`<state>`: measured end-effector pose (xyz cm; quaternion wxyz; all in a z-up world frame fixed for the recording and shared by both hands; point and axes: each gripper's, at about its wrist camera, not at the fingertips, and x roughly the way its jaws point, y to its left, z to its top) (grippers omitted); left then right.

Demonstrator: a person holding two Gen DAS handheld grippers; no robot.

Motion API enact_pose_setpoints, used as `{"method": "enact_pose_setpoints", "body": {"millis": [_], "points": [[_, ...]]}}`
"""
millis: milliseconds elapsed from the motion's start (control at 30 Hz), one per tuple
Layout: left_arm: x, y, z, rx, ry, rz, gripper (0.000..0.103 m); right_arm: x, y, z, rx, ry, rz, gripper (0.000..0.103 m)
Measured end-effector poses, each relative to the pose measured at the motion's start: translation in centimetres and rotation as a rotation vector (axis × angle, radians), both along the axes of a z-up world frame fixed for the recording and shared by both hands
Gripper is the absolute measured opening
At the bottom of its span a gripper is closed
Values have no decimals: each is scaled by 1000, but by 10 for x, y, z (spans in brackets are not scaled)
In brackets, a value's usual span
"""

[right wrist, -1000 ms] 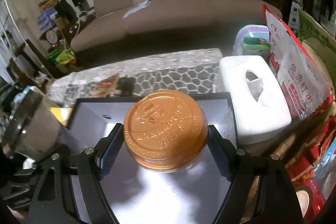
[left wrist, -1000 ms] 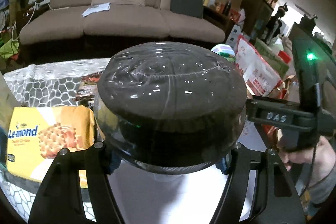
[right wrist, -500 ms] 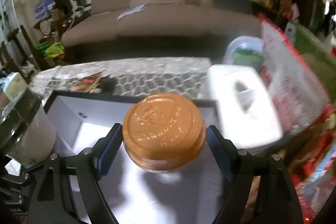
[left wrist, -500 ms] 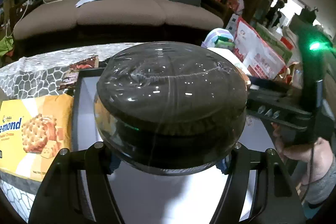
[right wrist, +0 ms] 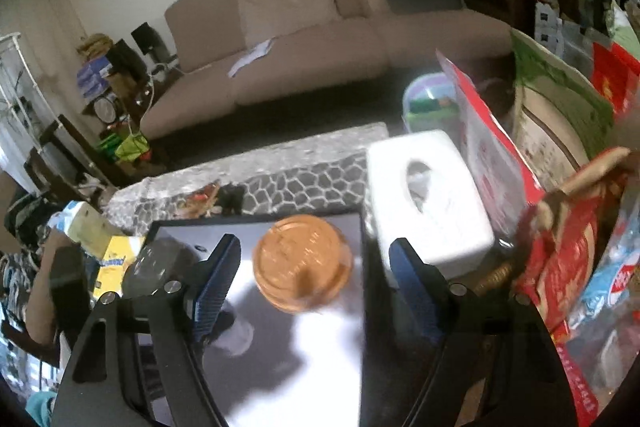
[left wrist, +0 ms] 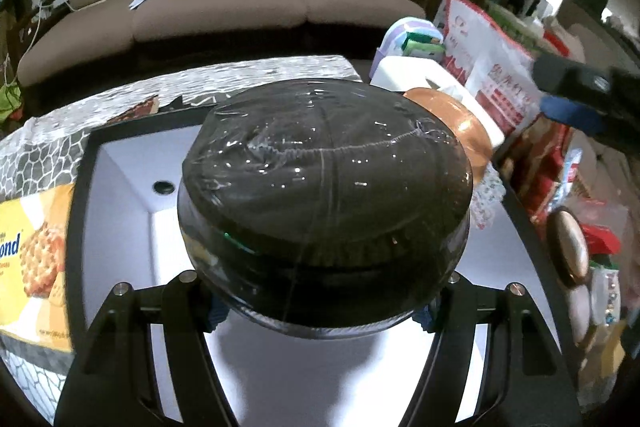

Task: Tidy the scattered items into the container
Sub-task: 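Lower the black-lid cup into the black box with the left tool while right carries orange-lid cup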

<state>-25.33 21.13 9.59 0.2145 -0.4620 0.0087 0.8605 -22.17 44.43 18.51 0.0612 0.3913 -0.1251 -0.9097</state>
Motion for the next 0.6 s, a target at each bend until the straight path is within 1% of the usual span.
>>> {"method": "enact_pose_setpoints", "body": {"millis": [67,133,200,300,433,467,533,567,600], "points": [[-6,7,-3,-8,4,9,66,5,6,-2,-43,-1,2,79],[-11,16,-6,-26,11,9,66,6,14,-6,-132,-17,0,79],[-16,21,-12,-44,8,14,66,5,18,-8,-163,-20,-7,80],[-24,21,-22,-35,-19,41,66,4,18,-7,-157,-5,-6,80],[-30,17,-38,-40,-68,64,67,3,13,-12,-161,-12,11,80],[-29,16,-39,-34,-68,60,67,2,12,-14,-157,-17,16,80],[-27,17,-37,-30,-69,48,70,1,8,-15,-157,-22,20,80],[-26,16,-35,-23,-72,43,73,0,8,-16,-160,-23,20,80],[-23,14,-30,-14,-72,40,73,0,7,-15,-162,-21,20,80]]}}
